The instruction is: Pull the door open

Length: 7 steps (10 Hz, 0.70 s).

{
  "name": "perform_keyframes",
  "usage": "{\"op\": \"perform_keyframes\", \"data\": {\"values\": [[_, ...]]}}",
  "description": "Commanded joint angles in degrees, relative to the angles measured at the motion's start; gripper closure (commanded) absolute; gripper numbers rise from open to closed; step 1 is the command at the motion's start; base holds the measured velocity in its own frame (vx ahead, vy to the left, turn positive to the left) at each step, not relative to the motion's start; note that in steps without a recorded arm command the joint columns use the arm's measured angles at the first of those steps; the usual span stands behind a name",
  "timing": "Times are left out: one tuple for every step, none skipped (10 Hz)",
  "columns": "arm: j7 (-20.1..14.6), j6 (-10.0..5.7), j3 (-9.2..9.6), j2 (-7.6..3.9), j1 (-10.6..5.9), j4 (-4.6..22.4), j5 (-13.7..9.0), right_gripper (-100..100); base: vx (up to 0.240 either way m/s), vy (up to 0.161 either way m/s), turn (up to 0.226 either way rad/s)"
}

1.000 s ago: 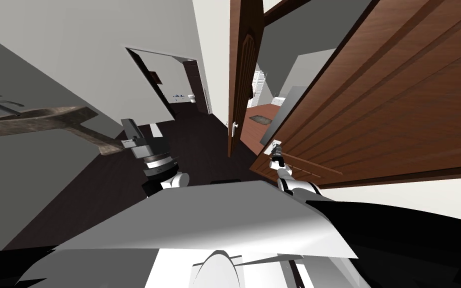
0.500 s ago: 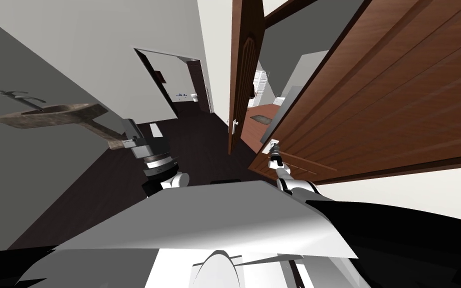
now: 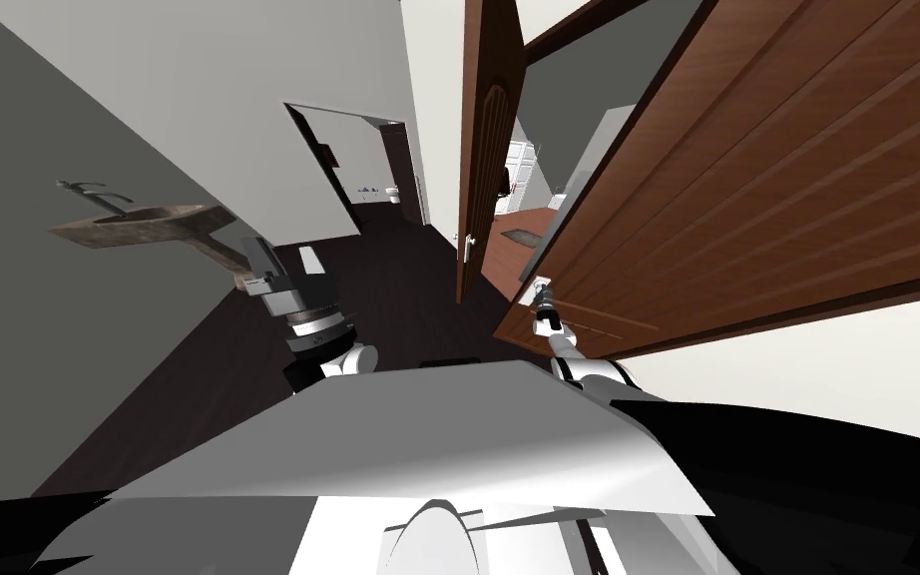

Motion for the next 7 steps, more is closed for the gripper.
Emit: {"op": "perform_keyframes", "data": {"values": [[-0.6,-0.17,0.88,0.08,-0.10,0.0,0.3,100,-0.187,-0.024,0.042],[-0.9,-0.16,1.32,0.12,-0.13,-0.2,0.5,100,-0.221,-0.040,0.045],[-0.7,-0.15,1.06,0.11,-0.25,0.0,0.4,100,-0.103,-0.014,0.032],[-1.3,-0.16,2.13,0.27,-0.15,-0.3,0.8,100,-0.133,-0.026,0.050],[-1.4,-0.17,2.36,0.26,-0.15,-0.5,0.8,100,-0.169,-0.039,0.061],[-1.8,-0.21,2.91,0.24,-0.12,-0.7,1.0,100,-0.157,-0.046,0.053],[-2.1,-0.24,3.52,0.21,-0.10,-1.0,1.2,100,-0.189,-0.066,0.058]]}}
